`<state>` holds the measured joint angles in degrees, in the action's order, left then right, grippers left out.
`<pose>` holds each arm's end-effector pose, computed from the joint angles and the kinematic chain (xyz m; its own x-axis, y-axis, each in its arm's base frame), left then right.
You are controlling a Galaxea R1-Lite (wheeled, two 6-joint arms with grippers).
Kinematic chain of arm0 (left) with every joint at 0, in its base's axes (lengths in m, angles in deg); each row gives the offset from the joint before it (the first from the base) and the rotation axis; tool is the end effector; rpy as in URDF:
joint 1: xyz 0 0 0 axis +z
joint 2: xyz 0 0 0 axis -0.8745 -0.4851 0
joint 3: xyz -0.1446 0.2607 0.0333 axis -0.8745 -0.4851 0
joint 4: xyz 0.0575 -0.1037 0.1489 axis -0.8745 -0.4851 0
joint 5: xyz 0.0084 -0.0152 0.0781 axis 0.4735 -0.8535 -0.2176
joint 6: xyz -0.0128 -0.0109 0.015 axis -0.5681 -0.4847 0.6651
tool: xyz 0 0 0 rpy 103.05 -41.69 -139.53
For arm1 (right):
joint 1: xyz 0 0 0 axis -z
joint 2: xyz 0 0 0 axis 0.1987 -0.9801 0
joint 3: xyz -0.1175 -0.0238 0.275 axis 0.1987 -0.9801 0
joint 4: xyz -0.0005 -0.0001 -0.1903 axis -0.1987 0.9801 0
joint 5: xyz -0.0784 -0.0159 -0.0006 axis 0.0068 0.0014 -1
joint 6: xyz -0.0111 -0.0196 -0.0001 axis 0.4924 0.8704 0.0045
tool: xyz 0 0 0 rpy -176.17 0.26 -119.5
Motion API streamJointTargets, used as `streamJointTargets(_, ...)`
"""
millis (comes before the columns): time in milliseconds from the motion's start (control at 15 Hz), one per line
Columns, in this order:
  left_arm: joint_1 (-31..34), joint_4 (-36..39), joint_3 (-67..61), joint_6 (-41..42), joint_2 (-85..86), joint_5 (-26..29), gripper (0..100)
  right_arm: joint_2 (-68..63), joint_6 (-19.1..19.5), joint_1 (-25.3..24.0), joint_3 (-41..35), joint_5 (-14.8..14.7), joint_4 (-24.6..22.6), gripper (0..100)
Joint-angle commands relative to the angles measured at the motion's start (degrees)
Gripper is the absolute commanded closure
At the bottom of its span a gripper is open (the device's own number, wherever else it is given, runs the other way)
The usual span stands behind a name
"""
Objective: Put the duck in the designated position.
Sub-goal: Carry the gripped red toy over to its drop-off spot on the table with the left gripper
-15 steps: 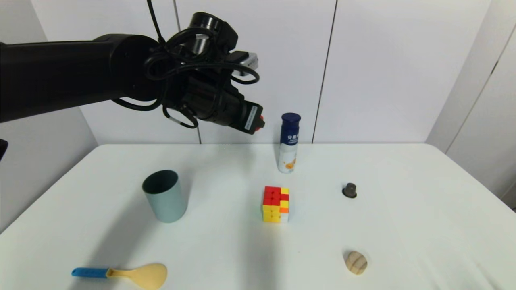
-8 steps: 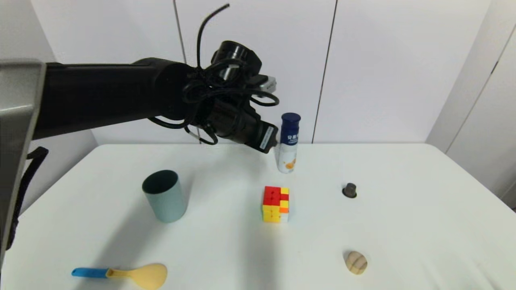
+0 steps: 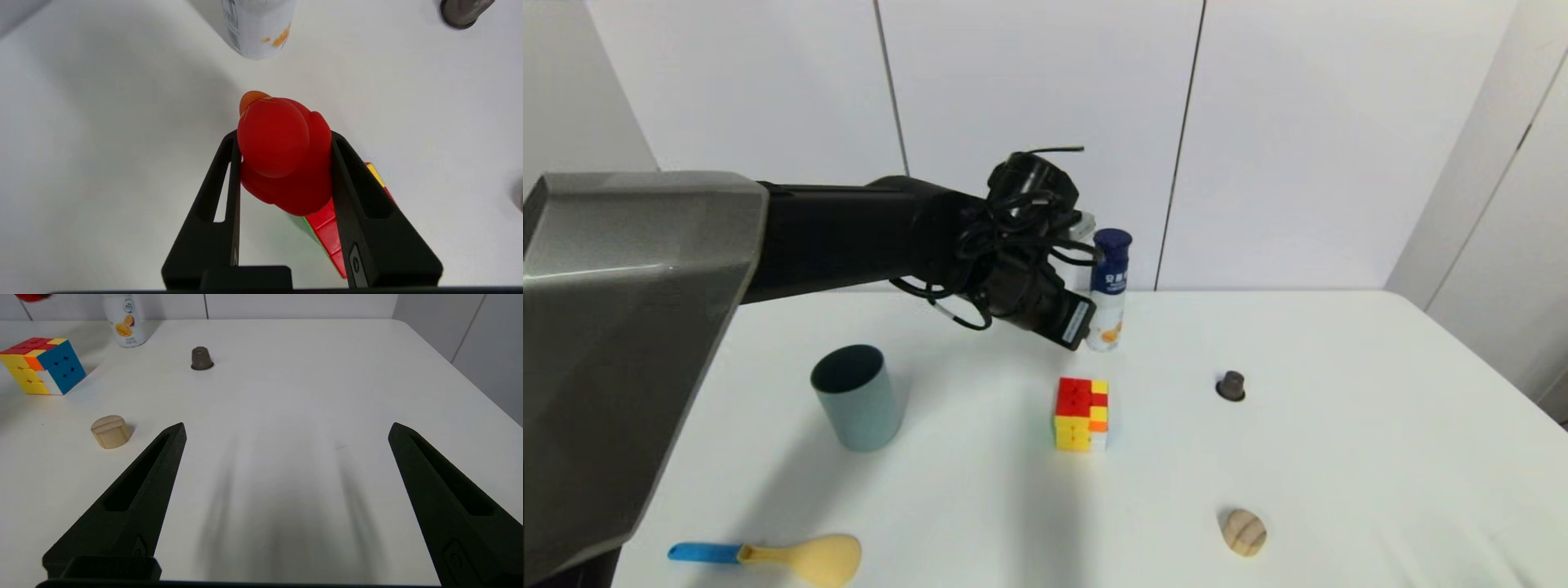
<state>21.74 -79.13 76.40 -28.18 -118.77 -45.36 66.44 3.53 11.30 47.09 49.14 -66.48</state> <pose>0.3360 -0.2753 0.2041 0.5377 -0.4771 -0.6952 0.6654 0.7465 0.0023 -0.0228 0.0000 0.0763 1.0000 0.0046 0.0071 -0.0046 1.0000 0.0000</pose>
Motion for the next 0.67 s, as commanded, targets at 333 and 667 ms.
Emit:
streamJointTargets(333,0.04,0.97,0.23,-3.05,-5.91,-0.28,100,-0.09,0.0,-0.02,0.09,-0.01,-0.04,0)
streamJointTargets(667,0.22,7.12,0.67,-2.7,-8.9,-0.45,100,-0.09,0.0,-0.02,0.0,-0.01,-0.04,0)
